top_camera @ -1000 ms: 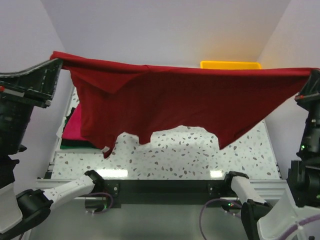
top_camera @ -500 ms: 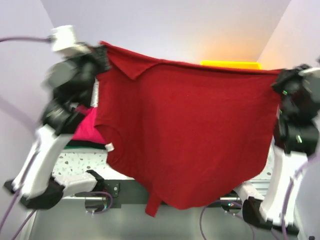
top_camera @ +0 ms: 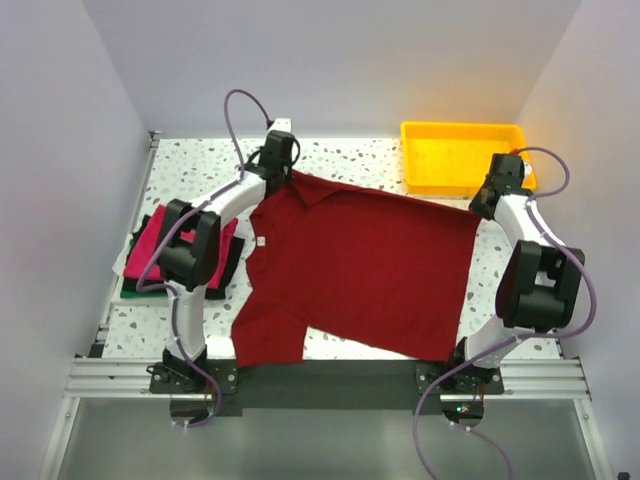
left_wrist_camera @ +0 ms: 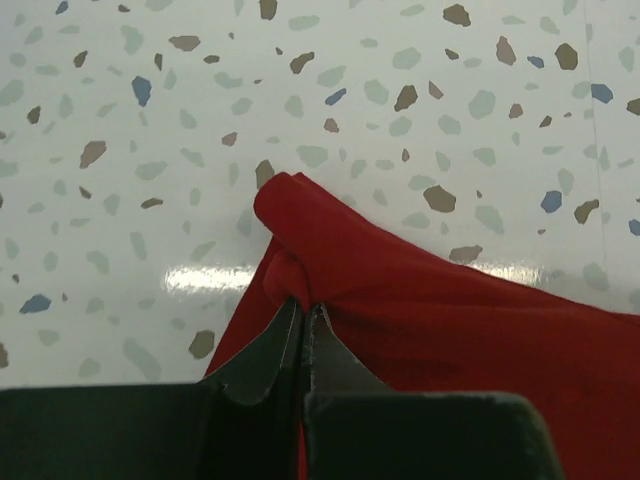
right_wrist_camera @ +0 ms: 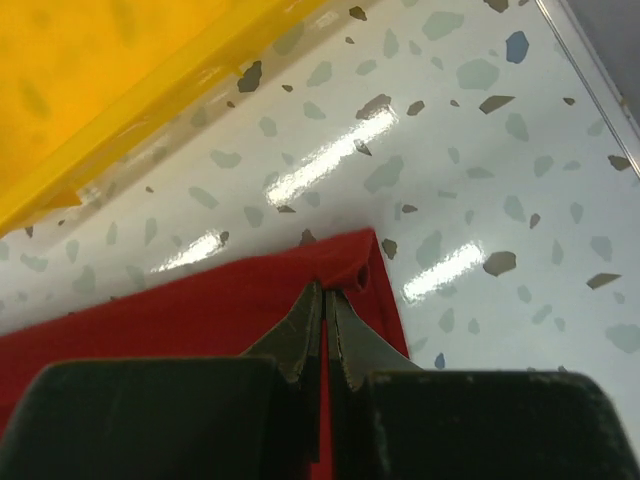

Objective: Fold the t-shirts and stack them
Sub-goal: Flatten the tshirt out, then fold the tshirt

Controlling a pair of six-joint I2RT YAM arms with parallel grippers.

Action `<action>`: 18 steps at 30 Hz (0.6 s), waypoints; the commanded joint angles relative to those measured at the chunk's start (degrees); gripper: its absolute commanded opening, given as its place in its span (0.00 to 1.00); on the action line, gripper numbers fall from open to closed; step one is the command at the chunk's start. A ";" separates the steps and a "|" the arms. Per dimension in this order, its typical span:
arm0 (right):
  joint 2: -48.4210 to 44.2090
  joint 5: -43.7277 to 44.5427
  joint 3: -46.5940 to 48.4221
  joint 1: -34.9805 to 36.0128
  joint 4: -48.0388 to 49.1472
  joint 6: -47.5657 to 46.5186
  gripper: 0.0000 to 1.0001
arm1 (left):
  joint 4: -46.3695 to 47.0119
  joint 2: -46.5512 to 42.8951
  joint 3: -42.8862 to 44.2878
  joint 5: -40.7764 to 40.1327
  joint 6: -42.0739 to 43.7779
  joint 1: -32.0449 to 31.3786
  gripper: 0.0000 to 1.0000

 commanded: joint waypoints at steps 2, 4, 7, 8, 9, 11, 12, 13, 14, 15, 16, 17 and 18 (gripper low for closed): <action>4.53 1.04 3.80 -0.47 7.43 -0.66 0.00 | 7.45 5.11 9.01 1.87 2.01 0.79 0.00; 5.77 1.13 4.67 -0.55 7.60 -1.45 0.00 | 9.11 5.83 8.57 2.58 1.66 0.96 0.00; 6.65 0.95 4.85 -0.55 8.30 -2.51 0.00 | 8.95 6.53 8.74 3.10 0.52 1.49 0.00; 6.83 0.87 4.85 -0.47 8.22 -2.77 0.00 | 8.16 6.45 9.01 3.19 0.08 1.67 0.00; 6.74 0.95 4.94 -0.47 7.69 -2.95 0.00 | 7.46 6.18 8.58 3.37 -0.27 1.75 0.00; 6.65 1.04 4.94 -0.55 6.81 -3.21 0.00 | 7.45 4.26 6.82 3.11 -0.98 1.75 0.00; 6.22 1.04 4.68 -0.55 6.03 -3.21 0.00 | 7.71 3.46 5.86 3.02 -1.24 1.76 0.00; 6.04 1.04 4.59 -0.47 5.58 -3.30 0.00 | 7.89 2.59 3.85 3.02 -1.85 1.76 0.00; 5.78 1.04 4.50 -0.47 4.97 -3.30 0.00 | 7.63 1.10 2.95 3.10 -2.29 1.76 0.00; 5.17 0.96 4.33 -0.47 4.09 -3.21 0.00 | 7.36 0.39 1.21 3.02 -2.82 1.76 0.00; 4.90 0.69 4.15 -0.55 3.65 -3.21 0.00 | 7.19 -1.19 0.14 3.37 -3.43 1.76 0.00; 4.55 0.78 3.98 -0.47 3.21 -3.21 0.00 | 7.01 -1.81 -0.74 3.72 -4.14 1.76 0.00; 4.11 0.69 3.63 -0.55 2.34 -2.95 0.00 | 6.92 -2.51 -2.40 3.98 -4.66 1.76 0.00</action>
